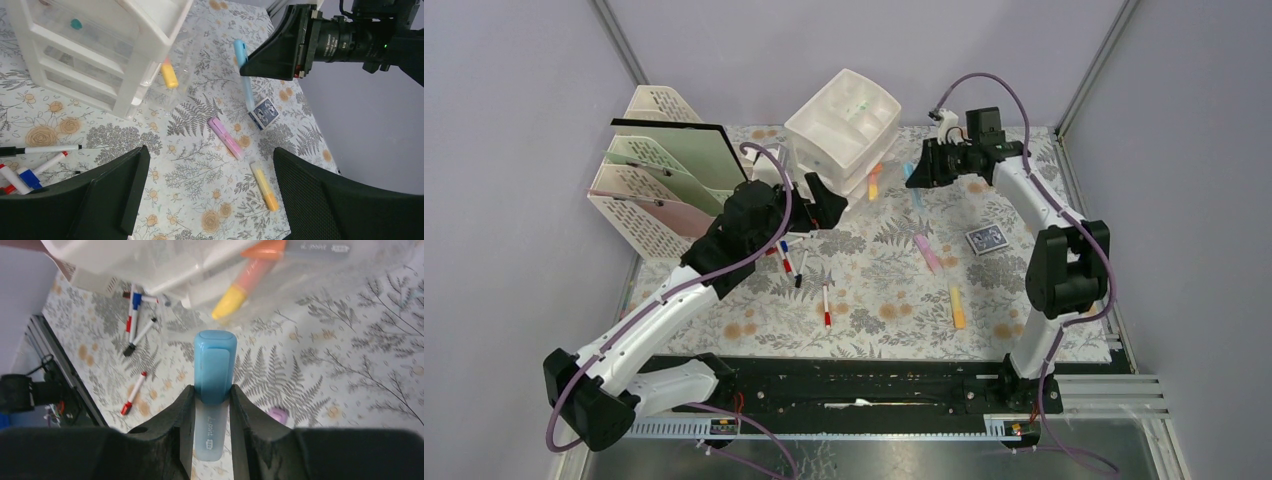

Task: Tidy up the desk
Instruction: Place the stationery in the drawer.

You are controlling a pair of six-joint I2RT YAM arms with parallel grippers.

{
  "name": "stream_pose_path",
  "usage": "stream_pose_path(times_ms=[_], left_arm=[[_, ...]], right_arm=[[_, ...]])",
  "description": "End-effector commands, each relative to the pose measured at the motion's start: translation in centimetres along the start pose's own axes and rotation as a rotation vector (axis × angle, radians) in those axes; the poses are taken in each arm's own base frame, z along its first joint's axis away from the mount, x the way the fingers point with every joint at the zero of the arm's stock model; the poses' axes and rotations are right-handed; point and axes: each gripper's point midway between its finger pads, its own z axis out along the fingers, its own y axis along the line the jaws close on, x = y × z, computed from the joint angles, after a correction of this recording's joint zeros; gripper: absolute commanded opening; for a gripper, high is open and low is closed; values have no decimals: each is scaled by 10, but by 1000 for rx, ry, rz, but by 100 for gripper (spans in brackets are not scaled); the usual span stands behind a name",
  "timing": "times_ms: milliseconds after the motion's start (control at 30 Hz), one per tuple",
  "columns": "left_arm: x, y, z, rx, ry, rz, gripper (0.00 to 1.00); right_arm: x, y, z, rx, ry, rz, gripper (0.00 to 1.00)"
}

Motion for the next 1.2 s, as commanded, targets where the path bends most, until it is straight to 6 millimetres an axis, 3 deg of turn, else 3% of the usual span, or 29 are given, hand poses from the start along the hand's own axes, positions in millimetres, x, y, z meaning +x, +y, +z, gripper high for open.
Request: stream_pose_path(times_ms=[0, 400, 567, 767, 1100, 1167], left_arm=[[-15, 5, -8, -28, -65, -18, 99], [-18, 11, -11, -66, -69, -42, 99], [-19, 10, -8, -70, -69, -51, 99], [-20, 10, -3, -75, -63, -55, 99], [-20, 7, 0, -63, -53, -50, 99], [-20, 5, 1, -54, -55, -49, 99]], right_arm=[[-47, 21, 17, -33, -115, 84, 1], [-95, 18, 58, -51, -333, 513, 0], [-98, 4, 71, -27, -368, 737, 4], [-90, -7, 82, 1, -347, 788, 9], [-79, -9, 93, -11, -290, 719, 47], [-80, -7, 92, -19, -287, 707, 49]])
